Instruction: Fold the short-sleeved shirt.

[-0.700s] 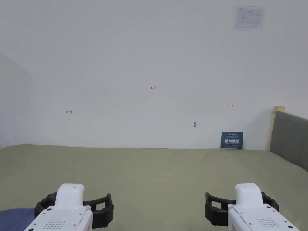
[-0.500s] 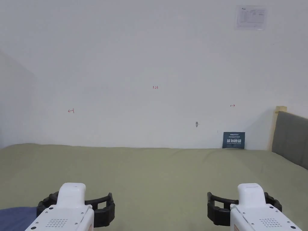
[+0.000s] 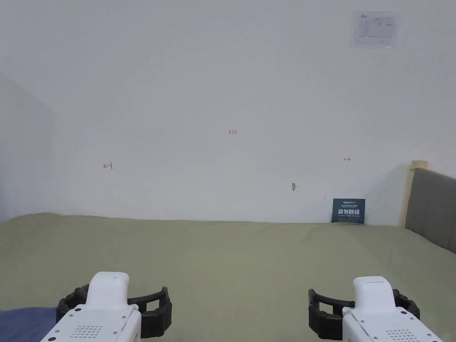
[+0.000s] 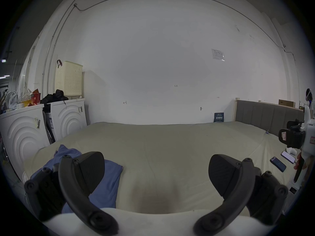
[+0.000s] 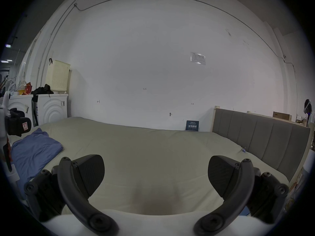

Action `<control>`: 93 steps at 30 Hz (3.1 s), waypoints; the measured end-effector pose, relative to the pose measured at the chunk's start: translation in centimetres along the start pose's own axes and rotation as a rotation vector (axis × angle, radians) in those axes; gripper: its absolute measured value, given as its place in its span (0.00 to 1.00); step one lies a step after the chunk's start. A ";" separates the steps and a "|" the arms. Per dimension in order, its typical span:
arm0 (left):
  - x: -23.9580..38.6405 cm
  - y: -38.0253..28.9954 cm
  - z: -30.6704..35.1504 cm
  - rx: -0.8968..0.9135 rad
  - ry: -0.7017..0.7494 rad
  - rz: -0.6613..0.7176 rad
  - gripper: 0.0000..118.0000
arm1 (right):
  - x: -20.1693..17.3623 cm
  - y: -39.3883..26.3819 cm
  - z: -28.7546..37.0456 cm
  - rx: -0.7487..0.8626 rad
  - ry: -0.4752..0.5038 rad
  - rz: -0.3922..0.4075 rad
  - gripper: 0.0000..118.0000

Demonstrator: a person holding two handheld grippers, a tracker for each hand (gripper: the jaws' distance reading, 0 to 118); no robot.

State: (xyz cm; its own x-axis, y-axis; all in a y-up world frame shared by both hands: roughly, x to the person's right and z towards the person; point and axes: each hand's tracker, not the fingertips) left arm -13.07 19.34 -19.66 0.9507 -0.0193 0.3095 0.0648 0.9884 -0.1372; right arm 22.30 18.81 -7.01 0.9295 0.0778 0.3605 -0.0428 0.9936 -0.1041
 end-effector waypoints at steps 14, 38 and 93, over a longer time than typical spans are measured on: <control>0.6 0.0 0.2 0.019 0.000 -0.042 1.00 | 0.3 0.0 0.0 0.003 -0.004 -0.008 1.00; 0.1 0.1 0.1 0.005 -0.004 -0.006 1.00 | -0.1 -0.5 0.1 -0.001 0.006 0.015 1.00; -0.1 0.1 0.2 0.002 -0.002 0.005 1.00 | 0.2 -0.5 -0.1 -0.018 -0.011 -0.009 1.00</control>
State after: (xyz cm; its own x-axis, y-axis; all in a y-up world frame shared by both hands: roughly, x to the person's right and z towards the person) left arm -13.17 19.49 -19.55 0.9505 -0.0145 0.3105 0.0597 0.9888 -0.1365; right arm 22.54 18.31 -7.01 0.9258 0.0701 0.3715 -0.0279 0.9926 -0.1178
